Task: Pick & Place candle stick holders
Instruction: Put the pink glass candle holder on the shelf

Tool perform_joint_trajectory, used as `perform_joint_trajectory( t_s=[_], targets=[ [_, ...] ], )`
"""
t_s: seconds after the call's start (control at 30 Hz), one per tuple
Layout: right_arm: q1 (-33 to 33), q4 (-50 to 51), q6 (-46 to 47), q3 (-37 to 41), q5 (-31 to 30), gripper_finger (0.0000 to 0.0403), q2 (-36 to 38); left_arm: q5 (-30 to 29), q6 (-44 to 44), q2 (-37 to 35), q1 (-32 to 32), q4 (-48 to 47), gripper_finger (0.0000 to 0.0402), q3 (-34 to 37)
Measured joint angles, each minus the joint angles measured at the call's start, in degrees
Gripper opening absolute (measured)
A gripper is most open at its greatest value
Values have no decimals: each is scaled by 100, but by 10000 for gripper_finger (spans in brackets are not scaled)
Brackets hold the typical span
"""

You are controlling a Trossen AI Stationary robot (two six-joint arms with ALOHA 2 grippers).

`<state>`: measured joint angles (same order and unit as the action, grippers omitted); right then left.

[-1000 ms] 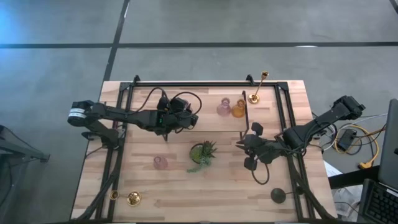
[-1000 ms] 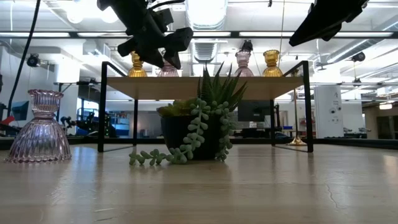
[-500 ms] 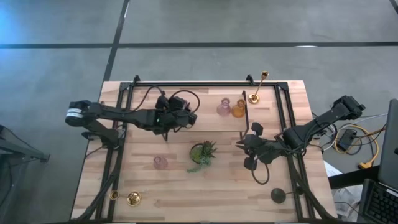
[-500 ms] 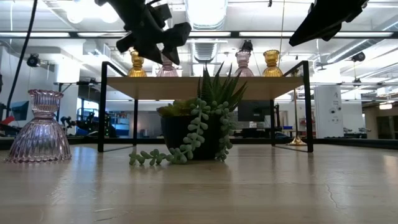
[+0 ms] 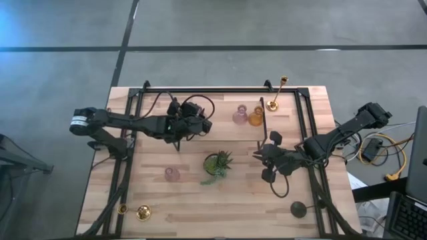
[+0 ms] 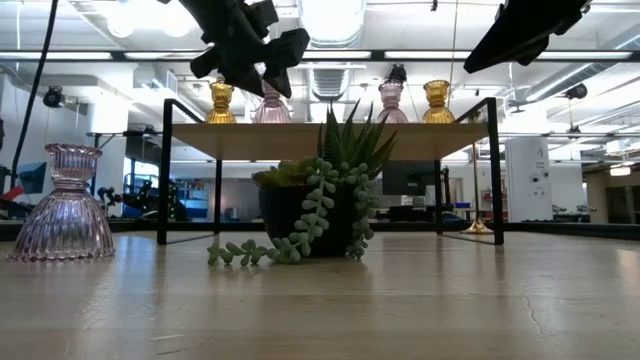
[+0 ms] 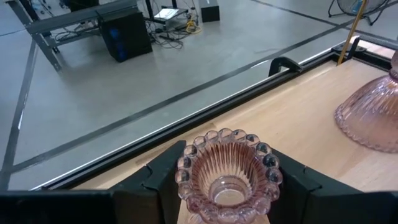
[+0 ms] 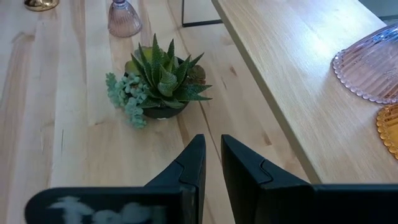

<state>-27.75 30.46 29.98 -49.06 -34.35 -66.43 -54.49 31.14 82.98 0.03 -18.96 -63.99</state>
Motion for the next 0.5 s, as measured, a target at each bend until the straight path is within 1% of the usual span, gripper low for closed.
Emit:
perform_joint_trajectory(
  t_s=[0.5],
  targets=[
    [0,-1,1,0,2,43,0,5,22,7,2,-68,183,52]
  ],
)
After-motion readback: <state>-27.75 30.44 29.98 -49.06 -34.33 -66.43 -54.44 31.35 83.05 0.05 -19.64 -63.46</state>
